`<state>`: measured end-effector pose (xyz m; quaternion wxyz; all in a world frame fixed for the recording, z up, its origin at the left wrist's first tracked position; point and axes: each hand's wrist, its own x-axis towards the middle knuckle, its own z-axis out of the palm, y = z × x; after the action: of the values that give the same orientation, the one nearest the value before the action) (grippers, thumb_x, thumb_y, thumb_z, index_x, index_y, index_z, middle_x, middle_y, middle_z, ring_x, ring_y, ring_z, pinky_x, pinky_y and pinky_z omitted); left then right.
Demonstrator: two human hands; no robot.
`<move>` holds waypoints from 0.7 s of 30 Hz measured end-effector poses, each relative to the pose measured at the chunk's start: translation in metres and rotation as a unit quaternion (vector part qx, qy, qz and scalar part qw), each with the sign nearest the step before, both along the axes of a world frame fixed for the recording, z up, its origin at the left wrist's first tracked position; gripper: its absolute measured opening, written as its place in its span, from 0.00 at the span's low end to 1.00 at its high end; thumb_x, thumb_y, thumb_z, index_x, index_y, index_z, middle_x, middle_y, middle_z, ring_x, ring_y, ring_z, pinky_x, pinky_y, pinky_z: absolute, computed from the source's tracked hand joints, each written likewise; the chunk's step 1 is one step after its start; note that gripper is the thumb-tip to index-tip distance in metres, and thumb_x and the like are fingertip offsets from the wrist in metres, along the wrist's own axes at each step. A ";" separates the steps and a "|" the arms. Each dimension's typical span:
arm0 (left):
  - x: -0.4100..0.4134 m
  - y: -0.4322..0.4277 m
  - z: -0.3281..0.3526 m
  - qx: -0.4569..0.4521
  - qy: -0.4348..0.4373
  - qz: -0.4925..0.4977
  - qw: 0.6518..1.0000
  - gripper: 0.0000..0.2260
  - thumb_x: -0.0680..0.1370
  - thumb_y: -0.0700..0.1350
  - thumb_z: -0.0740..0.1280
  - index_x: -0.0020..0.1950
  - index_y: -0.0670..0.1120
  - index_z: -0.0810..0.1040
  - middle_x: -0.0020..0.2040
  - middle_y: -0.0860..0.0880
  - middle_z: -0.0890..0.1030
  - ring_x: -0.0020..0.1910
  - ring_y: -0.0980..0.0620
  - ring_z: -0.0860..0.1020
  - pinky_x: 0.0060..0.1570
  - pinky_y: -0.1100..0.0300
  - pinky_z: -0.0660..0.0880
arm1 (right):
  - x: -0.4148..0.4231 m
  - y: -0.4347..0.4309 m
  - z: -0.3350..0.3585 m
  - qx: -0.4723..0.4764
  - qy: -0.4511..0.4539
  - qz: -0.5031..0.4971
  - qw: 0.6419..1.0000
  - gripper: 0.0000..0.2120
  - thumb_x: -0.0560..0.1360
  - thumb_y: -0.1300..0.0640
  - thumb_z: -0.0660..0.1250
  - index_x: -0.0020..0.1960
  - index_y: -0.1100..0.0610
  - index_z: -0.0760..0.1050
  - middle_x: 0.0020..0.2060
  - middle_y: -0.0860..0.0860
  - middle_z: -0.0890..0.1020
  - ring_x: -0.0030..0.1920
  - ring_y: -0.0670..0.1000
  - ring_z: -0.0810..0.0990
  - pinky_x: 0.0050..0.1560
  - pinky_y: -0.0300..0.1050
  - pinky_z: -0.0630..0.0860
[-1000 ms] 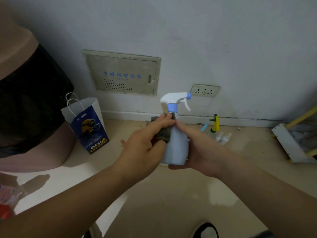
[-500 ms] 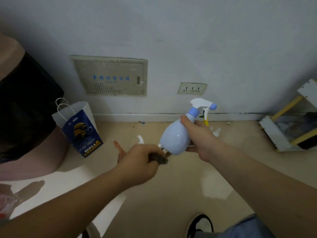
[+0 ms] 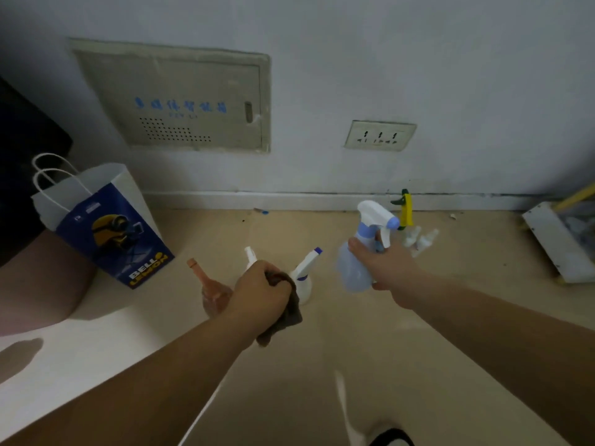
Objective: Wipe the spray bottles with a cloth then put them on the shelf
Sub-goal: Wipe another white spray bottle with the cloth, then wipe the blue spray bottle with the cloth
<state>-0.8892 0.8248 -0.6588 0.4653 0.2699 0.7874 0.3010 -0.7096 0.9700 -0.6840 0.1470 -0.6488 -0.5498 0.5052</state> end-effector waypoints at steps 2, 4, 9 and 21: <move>0.005 0.011 -0.022 -0.018 0.005 -0.012 1.000 0.03 0.80 0.44 0.65 0.52 0.49 0.77 0.43 0.44 0.85 0.41 0.46 0.85 0.45 0.49 0.85 | 0.003 0.005 -0.035 0.008 0.010 -0.015 1.000 0.33 0.75 0.38 0.73 0.75 0.51 0.71 0.63 0.54 0.82 0.59 0.58 0.82 0.53 0.54 0.81; 0.012 0.019 -0.046 -0.039 -0.006 -0.025 0.999 0.04 0.79 0.45 0.65 0.51 0.49 0.78 0.43 0.46 0.85 0.44 0.47 0.84 0.52 0.47 0.83 | 0.001 0.005 -0.069 0.004 0.020 -0.023 1.000 0.28 0.77 0.41 0.72 0.73 0.51 0.72 0.60 0.53 0.83 0.56 0.56 0.83 0.51 0.53 0.80; 0.018 0.038 -0.101 -0.062 -0.032 -0.027 0.997 0.07 0.76 0.44 0.63 0.47 0.45 0.80 0.39 0.43 0.86 0.41 0.43 0.85 0.47 0.44 0.84 | -0.016 -0.008 -0.141 -0.010 0.047 -0.051 0.998 0.27 0.80 0.44 0.70 0.76 0.50 0.69 0.62 0.51 0.80 0.58 0.53 0.79 0.54 0.49 0.74; 0.038 0.056 -0.127 -0.067 -0.073 0.052 0.994 0.10 0.77 0.38 0.65 0.41 0.34 0.81 0.33 0.35 0.81 0.31 0.40 0.81 0.37 0.48 0.83 | 0.029 0.004 -0.168 -0.038 -0.098 0.190 0.976 0.33 0.75 0.69 0.67 0.78 0.55 0.67 0.69 0.49 0.76 0.65 0.49 0.78 0.57 0.36 0.72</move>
<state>-0.8513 0.8805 -0.7855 0.5225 0.1736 0.7826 0.2906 -0.6803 0.9737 -0.8521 -0.0309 -0.5838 -0.6552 0.4784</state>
